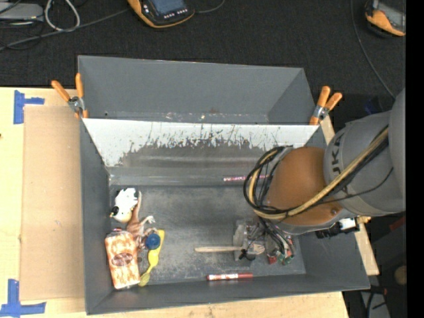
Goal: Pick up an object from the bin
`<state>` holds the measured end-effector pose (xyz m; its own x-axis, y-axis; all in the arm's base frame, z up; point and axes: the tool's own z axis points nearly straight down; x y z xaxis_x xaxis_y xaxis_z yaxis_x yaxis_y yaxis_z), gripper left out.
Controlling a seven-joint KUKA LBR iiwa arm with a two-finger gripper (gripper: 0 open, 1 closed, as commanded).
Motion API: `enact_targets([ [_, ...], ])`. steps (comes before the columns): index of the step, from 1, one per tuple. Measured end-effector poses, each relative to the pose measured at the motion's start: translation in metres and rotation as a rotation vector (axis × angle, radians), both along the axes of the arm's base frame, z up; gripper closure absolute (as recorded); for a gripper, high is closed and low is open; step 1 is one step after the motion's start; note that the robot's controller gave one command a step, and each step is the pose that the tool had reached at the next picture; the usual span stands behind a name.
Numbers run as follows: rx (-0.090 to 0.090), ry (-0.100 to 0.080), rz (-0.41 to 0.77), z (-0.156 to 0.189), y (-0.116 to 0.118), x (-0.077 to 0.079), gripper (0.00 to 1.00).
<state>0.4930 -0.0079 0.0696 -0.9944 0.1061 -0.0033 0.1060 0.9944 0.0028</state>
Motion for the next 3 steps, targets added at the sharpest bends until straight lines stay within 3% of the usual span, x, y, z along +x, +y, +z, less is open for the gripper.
enact_targets([
  [1,0.0,0.0,0.0,0.0,0.0,0.0,1.0],
  [2,0.0,0.006,0.012,0.073,-0.004,-0.008,1.0],
  [3,0.0,0.001,0.013,0.143,-0.005,-0.007,1.0],
])
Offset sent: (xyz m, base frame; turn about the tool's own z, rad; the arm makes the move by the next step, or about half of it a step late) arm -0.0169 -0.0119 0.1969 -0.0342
